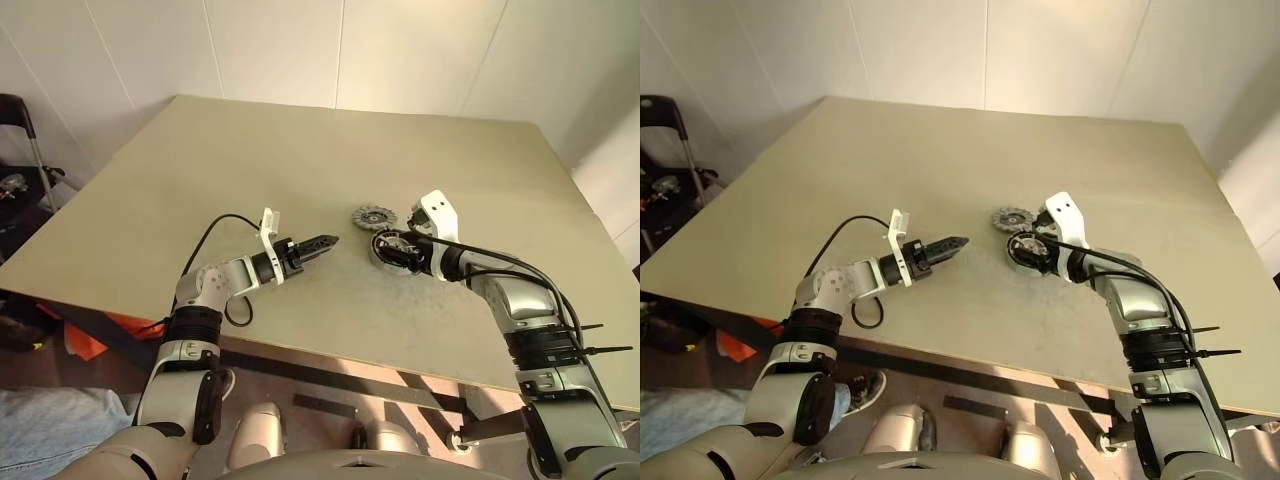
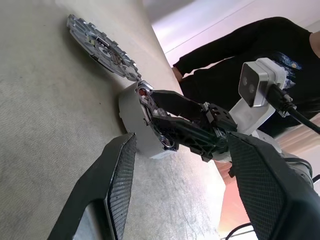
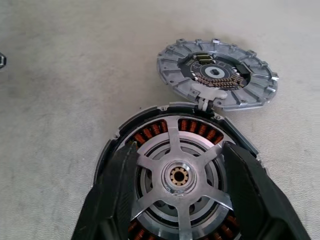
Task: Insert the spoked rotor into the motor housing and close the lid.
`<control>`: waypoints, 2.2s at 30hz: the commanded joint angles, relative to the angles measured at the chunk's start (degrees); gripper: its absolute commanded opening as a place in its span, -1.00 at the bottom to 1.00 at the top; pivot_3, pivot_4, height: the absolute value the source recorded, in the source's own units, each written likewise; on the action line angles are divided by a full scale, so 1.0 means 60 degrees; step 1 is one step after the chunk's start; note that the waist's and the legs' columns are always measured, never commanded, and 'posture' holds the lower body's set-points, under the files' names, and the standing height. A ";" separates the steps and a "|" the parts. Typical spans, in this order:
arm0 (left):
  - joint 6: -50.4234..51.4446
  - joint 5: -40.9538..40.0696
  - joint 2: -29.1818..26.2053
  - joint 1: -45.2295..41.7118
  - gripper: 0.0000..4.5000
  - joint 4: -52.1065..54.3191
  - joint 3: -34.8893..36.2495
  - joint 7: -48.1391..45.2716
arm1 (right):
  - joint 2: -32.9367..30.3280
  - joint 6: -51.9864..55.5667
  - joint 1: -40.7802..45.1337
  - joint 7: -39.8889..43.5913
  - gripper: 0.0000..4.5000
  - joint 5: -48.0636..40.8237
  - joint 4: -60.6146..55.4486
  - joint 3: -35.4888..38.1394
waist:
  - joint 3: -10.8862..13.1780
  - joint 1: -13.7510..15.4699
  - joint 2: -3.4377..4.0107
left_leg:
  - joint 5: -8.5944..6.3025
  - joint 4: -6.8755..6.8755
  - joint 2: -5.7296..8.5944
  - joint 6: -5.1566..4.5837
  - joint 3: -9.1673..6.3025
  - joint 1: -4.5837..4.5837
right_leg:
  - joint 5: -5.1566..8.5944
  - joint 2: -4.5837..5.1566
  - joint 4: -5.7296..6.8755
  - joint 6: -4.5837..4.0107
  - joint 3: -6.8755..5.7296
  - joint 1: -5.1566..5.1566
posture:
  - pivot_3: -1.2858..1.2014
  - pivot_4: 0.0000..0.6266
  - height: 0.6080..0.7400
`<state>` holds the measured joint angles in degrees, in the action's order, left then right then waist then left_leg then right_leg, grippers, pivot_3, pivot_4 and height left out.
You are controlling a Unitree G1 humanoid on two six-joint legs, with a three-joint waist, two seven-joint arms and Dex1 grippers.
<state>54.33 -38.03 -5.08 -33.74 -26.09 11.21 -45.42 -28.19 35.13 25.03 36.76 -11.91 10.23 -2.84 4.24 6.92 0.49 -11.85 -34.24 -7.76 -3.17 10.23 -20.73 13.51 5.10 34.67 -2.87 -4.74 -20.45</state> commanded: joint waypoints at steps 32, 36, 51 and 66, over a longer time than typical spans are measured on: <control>-0.4042 0.2999 -0.0407 0.1438 0.35 0.2519 -0.2196 0.1417 | -0.3926 -0.5213 0.1260 0.5622 0.11 0.2674 -0.0133 -0.2612 | 0.0019 -0.0006 0.0027 | 0.0007 -0.0018 0.0001 -0.0062 -0.0002 -0.0157 | 0.0000 0.0000 0.0018 -0.0001 0.0003 -0.0134 | 0.03 -1.00 1.00; -0.3977 0.3019 -0.0445 0.1656 0.35 0.2640 -0.2238 0.1523 | -0.3797 -0.5181 0.1006 0.5839 0.11 0.2723 -0.0364 -0.2677 | 0.0019 0.0008 0.0027 | 0.0005 -0.0040 -0.0001 -0.0066 -0.0004 -0.0156 | 0.0000 0.0000 0.0026 -0.0001 0.0003 -0.0127 | 0.03 -1.00 1.00; -0.3909 0.3034 -0.0441 0.1529 0.35 0.2637 -0.2473 0.1588 | -0.2918 -0.5231 0.1224 0.5286 -0.15 0.3585 0.0966 -0.2923 | 0.0016 -0.0219 0.0025 | -0.0011 -0.0070 -0.0006 -0.0027 -0.0007 -0.0052 | -0.0003 -0.0001 0.0041 -0.0004 0.0005 -0.0027 | 0.03 -1.00 1.00; -0.3974 0.3050 -0.0410 0.1619 0.35 0.2592 -0.2514 0.1747 | -0.2774 -0.4722 0.1334 0.4942 -0.98 0.3724 0.1110 -0.2775 | 0.0009 -0.0242 0.0008 | -0.0013 -0.0079 -0.0005 -0.0031 -0.0008 -0.0051 | -0.0006 -0.0001 0.0040 -0.0008 0.0006 -0.0018 | 0.03 -1.00 1.00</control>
<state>31.22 -19.88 -7.64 -23.52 -12.38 -3.85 -35.13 -44.61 4.59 33.06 67.70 9.05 15.89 -20.37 4.29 5.46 0.54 -11.93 -34.73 -7.79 -3.36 10.18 -21.02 13.47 5.09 34.91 -2.91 -4.69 -20.54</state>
